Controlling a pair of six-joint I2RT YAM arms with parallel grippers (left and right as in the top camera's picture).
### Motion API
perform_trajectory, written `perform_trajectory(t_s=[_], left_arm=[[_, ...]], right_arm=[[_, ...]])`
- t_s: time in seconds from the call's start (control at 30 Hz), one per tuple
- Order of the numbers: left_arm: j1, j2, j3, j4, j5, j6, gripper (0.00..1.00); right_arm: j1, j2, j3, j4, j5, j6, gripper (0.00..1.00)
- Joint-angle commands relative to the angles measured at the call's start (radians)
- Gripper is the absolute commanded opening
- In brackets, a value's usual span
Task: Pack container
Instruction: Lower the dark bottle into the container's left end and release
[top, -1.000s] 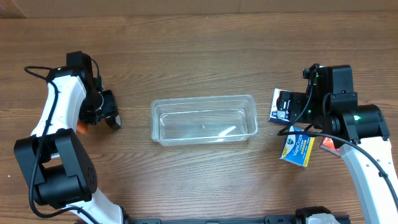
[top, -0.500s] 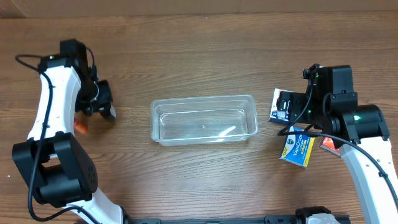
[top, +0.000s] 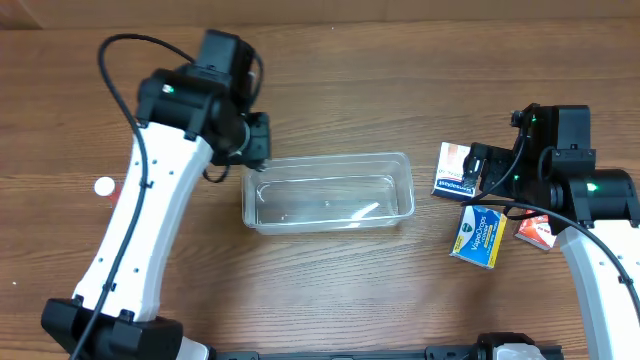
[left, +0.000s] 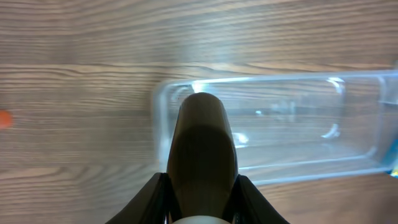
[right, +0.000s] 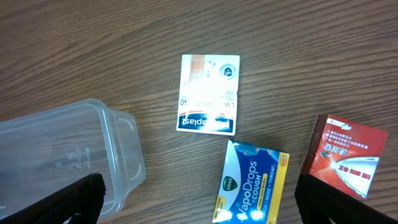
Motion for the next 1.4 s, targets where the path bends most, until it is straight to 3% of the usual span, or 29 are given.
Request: perform_trajectory(t_s=[0.0, 0.13, 0.23, 0.53, 0.7, 0.77, 0.87, 0.93, 1.07, 1.23, 1.3, 1.33, 1.37], left_arm=[[-0.046, 0.002, -0.081, 0.045, -0.027, -0.153, 0.04], [-0.047, 0.002, -0.259, 0.169, -0.027, -0.244, 0.04], [-0.047, 0.003, -0.391, 0.323, -0.047, -0.245, 0.04], [-0.047, 0.079, -0.446, 0.416, -0.127, -0.189, 0.06], [-0.047, 0.101, -0.446, 0.417, -0.127, -0.178, 0.34], [-0.047, 0.101, -0.446, 0.417, -0.127, -0.178, 0.55], [-0.047, 0.101, -0.446, 0.416, -0.127, -0.178, 0.71], [-0.047, 0.101, -0.441, 0.415, -0.117, -0.151, 0.78], [-0.047, 0.099, -0.374, 0.370, -0.112, -0.132, 0.83], [-0.047, 0.099, -0.170, 0.232, -0.115, -0.126, 0.86], [-0.047, 0.098, -0.066, 0.157, -0.153, -0.126, 0.90], [-0.047, 0.098, -0.018, 0.119, -0.181, -0.127, 1.00], [-0.042, 0.094, 0.053, 0.056, -0.226, -0.129, 1.00]], right_arm=[[-0.002, -0.002, 0.033, 0.003, -0.009, 0.005, 1.00], [-0.002, -0.002, 0.033, -0.001, -0.013, 0.005, 1.00], [-0.002, -0.002, 0.033, -0.001, -0.019, 0.005, 1.00], [-0.002, -0.002, 0.033, -0.004, -0.019, 0.005, 1.00], [-0.002, -0.002, 0.033, -0.004, -0.019, 0.005, 1.00], [-0.002, -0.002, 0.033, -0.004, -0.019, 0.005, 1.00], [-0.002, -0.002, 0.033, -0.004, -0.019, 0.005, 1.00], [-0.002, -0.002, 0.033, -0.004, -0.019, 0.005, 1.00], [-0.002, -0.002, 0.033, -0.004, -0.019, 0.005, 1.00], [-0.002, -0.002, 0.033, -0.004, -0.019, 0.005, 1.00], [-0.002, -0.002, 0.033, -0.004, -0.019, 0.005, 1.00], [-0.002, -0.002, 0.033, -0.004, -0.019, 0.005, 1.00], [-0.002, -0.002, 0.033, -0.004, -0.019, 0.005, 1.00]])
